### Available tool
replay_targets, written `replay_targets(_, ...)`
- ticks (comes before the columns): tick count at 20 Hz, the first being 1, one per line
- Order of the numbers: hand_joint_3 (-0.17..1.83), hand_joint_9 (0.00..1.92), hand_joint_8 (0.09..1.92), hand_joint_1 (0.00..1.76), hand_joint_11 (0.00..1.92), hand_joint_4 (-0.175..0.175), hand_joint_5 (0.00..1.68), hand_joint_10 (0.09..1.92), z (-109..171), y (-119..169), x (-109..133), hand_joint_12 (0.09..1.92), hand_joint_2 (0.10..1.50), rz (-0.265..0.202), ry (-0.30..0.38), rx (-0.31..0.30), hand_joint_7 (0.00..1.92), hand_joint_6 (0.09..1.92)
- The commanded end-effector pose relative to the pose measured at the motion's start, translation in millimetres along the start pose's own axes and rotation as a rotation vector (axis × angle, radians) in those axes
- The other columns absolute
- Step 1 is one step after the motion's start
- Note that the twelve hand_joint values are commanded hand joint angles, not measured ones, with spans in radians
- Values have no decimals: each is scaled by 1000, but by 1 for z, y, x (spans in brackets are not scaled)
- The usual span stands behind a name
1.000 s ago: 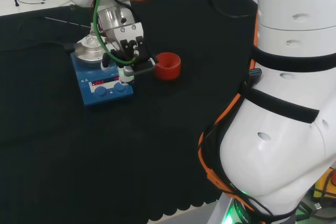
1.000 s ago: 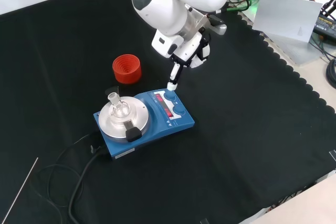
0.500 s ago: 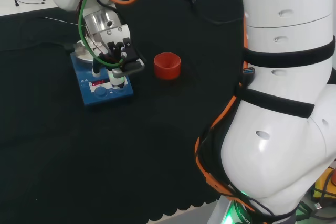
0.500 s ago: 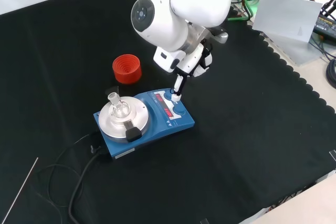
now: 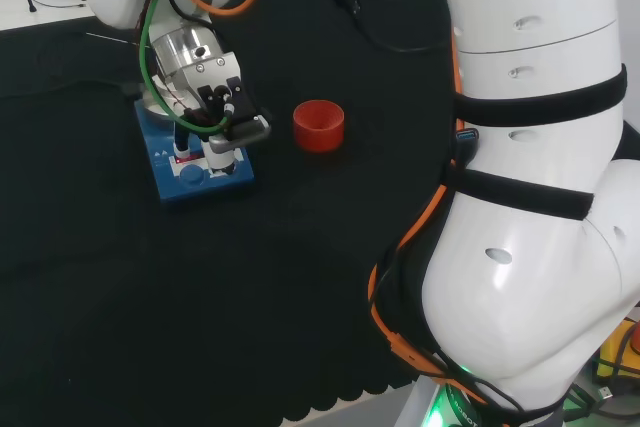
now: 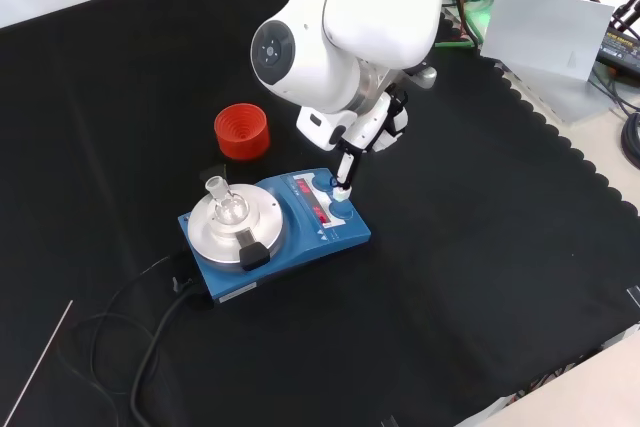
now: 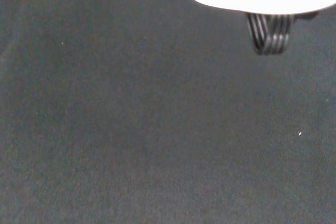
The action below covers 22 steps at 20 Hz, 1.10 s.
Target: Turn on the heater.
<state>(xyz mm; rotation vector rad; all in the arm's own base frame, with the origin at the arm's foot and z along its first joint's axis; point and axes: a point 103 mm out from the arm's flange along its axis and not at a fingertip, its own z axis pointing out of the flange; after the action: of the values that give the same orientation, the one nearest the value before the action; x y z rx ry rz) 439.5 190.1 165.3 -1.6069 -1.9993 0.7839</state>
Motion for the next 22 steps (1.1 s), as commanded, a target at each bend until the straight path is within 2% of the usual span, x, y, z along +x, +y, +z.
replay_targets(1, 1402, 1914, 1920, 1600, 1845, -20, 395, 1759, 3, 3, -2, 1729, 459, 4, -6, 19, 1733, 87)
replay_targets(22, 1417, 1913, 1920, 1599, 1848, -19, 410, 1761, 8, 14, -11, 1729, 454, 15, -11, 83, 1738, 87)
